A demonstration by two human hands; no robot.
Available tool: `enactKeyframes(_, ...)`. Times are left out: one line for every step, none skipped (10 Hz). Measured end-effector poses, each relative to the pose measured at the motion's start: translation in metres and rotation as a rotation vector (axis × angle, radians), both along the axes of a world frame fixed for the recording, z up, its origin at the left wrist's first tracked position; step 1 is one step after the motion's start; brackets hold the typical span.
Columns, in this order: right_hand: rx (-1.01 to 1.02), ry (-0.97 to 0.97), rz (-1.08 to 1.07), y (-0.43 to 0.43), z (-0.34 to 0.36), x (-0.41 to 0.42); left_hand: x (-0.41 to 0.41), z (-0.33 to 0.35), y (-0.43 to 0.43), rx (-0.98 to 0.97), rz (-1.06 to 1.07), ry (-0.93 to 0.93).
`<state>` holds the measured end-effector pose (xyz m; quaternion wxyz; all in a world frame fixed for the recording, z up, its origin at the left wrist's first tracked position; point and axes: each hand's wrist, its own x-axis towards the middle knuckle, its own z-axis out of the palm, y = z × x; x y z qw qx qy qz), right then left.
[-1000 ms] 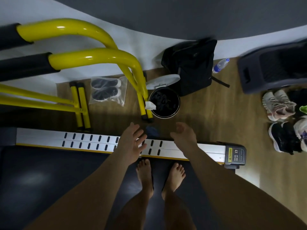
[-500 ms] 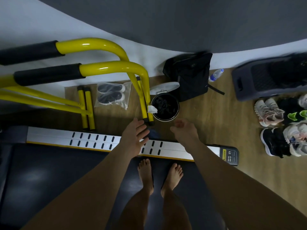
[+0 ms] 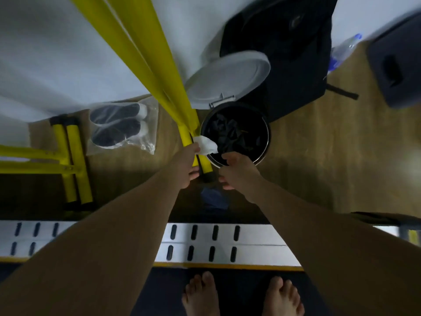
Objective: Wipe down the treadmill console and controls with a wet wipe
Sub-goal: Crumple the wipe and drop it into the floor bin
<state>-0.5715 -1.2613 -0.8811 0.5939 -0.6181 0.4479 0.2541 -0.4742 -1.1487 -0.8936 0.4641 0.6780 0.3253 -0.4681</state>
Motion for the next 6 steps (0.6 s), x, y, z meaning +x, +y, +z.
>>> enactKeyframes(0.086, 0.006, -0.027, 0.003, -0.036, 0.015, 0.011, -0.04, -0.008, 0.012, -0.025, -0.024)
enactKeyframes(0.204, 0.012, -0.039, 0.005, -0.067, 0.032, 0.018, -0.072, -0.014, 0.032, -0.1, -0.124)
enactKeyframes(0.269, 0.009, -0.081, 0.008, -0.071, 0.038, 0.015, -0.072, -0.013, 0.061, -0.116, -0.232)
enactKeyframes(0.226, -0.08, -0.197, 0.014, -0.052, 0.034, -0.007, -0.039, -0.022, -0.074, -0.129, -0.225)
enactKeyframes(0.169, -0.156, -0.233, 0.01, -0.036, 0.026, -0.018, -0.021, -0.037, -0.201, -0.134, -0.212)
enactKeyframes(0.116, -0.15, -0.234, -0.02, -0.012, 0.017, -0.021, -0.002, -0.045, -0.141, -0.158, -0.285)
